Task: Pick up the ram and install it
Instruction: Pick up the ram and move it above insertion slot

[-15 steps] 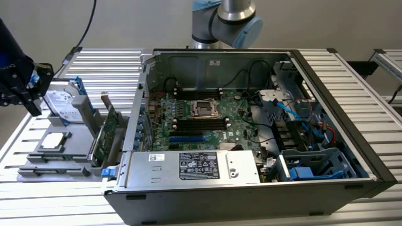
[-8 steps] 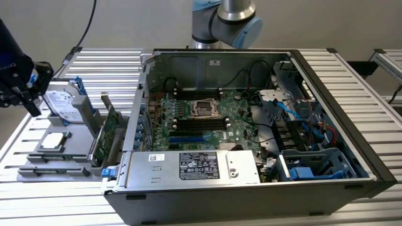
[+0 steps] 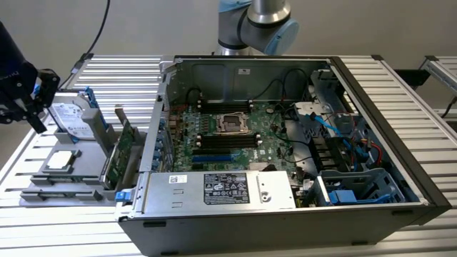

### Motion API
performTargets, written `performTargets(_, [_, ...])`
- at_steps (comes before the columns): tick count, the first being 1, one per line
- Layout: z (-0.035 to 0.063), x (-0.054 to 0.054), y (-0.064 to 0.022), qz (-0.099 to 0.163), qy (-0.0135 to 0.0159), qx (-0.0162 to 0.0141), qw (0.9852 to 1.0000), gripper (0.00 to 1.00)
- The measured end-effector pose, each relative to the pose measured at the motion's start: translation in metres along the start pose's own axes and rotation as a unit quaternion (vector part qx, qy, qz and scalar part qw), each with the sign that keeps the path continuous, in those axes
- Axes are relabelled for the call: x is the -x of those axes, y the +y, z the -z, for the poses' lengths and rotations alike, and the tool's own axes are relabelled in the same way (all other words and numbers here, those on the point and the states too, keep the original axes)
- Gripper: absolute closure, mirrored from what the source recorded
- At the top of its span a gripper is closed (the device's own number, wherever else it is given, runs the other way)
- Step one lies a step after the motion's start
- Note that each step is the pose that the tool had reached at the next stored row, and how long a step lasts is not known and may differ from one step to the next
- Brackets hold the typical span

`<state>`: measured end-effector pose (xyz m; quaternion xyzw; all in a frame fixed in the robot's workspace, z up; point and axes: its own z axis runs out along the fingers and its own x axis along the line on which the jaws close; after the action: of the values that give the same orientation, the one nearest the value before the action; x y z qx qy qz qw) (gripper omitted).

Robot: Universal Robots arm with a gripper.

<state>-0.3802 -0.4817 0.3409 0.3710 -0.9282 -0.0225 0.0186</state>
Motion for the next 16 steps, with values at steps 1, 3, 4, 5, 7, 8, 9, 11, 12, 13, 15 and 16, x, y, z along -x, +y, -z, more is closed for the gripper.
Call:
performTargets(1, [-0.0002,0.0,0.0,0.009,0.0005,-0.0002,1.0,0.89])
performTargets(3, [-0.0007,0.0,-0.0001,0.027,0.0016,-0.0005,0.9996,0.89])
performTargets(4, [-0.0009,0.0,0.0,0.036,0.0021,-0.0006,0.9994,0.89])
performTargets(5, [-0.0012,0.0,-0.0001,0.046,0.0027,-0.0008,0.999,0.89])
performTargets(7, [-0.0022,0.0,-0.0001,0.064,0.0036,-0.0011,0.998,0.89])
performTargets(8, [-0.0026,0.0001,-0.0002,0.073,0.0041,-0.0013,0.9973,0.89])
performTargets(9, [-0.0031,0.0001,-0.0002,0.081,0.0047,-0.0014,0.9967,0.89])
performTargets(11, [-0.0041,0.0001,-0.0002,0.099,0.0056,-0.0018,0.995,0.89])
performTargets(12, [-0.0047,0.0001,-0.0003,0.108,0.0061,-0.0019,0.9941,0.89])
performTargets(13, [-0.0052,0.0001,-0.0003,0.118,0.0067,-0.0021,0.993,0.89])
performTargets(15, [-0.0062,0.0001,-0.0004,0.136,0.0076,-0.0024,0.9907,0.89])
performTargets(16, [-0.0069,0.0001,-0.0004,0.144,0.0081,-0.0026,0.9895,0.89])
